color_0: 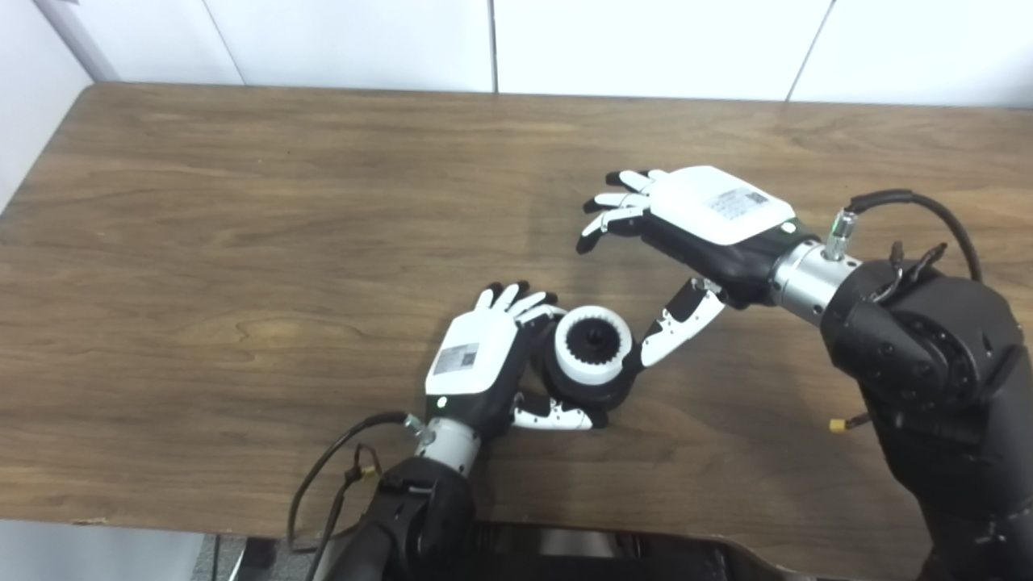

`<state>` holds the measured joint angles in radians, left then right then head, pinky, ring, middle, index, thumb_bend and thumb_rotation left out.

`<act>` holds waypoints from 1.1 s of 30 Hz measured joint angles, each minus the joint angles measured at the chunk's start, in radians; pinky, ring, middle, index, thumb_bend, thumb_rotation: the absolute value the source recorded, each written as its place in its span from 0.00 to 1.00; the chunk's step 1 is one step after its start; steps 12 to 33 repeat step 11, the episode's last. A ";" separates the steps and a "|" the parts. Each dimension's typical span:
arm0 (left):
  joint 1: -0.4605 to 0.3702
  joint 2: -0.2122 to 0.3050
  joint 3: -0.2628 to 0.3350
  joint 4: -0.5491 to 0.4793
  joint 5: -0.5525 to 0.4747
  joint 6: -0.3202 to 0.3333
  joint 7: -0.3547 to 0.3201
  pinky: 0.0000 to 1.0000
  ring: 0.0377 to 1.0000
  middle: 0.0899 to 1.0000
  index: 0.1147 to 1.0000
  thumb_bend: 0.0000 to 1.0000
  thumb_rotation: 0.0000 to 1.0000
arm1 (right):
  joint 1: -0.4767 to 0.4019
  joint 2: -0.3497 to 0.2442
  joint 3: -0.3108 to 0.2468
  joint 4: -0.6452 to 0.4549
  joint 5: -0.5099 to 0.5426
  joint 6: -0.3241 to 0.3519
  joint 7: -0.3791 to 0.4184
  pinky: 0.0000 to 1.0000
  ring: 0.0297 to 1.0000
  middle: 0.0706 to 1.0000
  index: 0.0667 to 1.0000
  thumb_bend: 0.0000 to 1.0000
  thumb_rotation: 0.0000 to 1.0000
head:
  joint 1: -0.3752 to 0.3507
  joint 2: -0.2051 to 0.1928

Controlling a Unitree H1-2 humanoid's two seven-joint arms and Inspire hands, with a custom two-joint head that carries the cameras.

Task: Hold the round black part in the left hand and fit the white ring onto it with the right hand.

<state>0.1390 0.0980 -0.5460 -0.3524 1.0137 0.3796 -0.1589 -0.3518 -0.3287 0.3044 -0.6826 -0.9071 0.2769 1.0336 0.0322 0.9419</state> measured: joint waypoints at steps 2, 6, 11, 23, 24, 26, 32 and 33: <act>-0.018 0.002 0.005 -0.021 0.002 0.025 -0.079 1.00 1.00 1.00 0.99 1.00 0.39 | 0.000 0.000 -0.005 0.000 0.000 -0.001 -0.001 1.00 0.99 0.92 0.76 1.00 0.40 | 0.000 -0.002; -0.046 0.018 0.026 -0.052 -0.020 0.036 -0.179 1.00 1.00 1.00 1.00 1.00 0.38 | 0.000 0.002 -0.010 0.002 -0.003 -0.001 -0.002 1.00 1.00 0.93 0.77 1.00 0.40 | 0.008 -0.005; -0.067 0.036 0.043 -0.079 -0.026 0.038 -0.262 1.00 1.00 1.00 1.00 1.00 0.40 | 0.000 0.009 -0.019 0.009 -0.005 -0.001 -0.004 1.00 1.00 0.93 0.78 1.00 0.40 | 0.015 -0.008; -0.067 0.036 0.043 -0.079 -0.026 0.038 -0.262 1.00 1.00 1.00 1.00 1.00 0.40 | 0.000 0.009 -0.019 0.009 -0.005 -0.001 -0.004 1.00 1.00 0.93 0.78 1.00 0.40 | 0.015 -0.008; -0.067 0.036 0.043 -0.079 -0.026 0.038 -0.262 1.00 1.00 1.00 1.00 1.00 0.40 | 0.000 0.009 -0.019 0.009 -0.005 -0.001 -0.004 1.00 1.00 0.93 0.78 1.00 0.40 | 0.015 -0.008; -0.067 0.036 0.043 -0.079 -0.026 0.038 -0.262 1.00 1.00 1.00 1.00 1.00 0.40 | 0.000 0.009 -0.019 0.009 -0.005 -0.001 -0.004 1.00 1.00 0.93 0.78 1.00 0.40 | 0.015 -0.008; -0.067 0.036 0.043 -0.079 -0.026 0.038 -0.262 1.00 1.00 1.00 1.00 1.00 0.40 | 0.000 0.009 -0.019 0.009 -0.005 -0.001 -0.004 1.00 1.00 0.93 0.78 1.00 0.40 | 0.015 -0.008; -0.067 0.036 0.043 -0.079 -0.026 0.038 -0.262 1.00 1.00 1.00 1.00 1.00 0.40 | 0.000 0.009 -0.019 0.009 -0.005 -0.001 -0.004 1.00 1.00 0.93 0.78 1.00 0.40 | 0.015 -0.008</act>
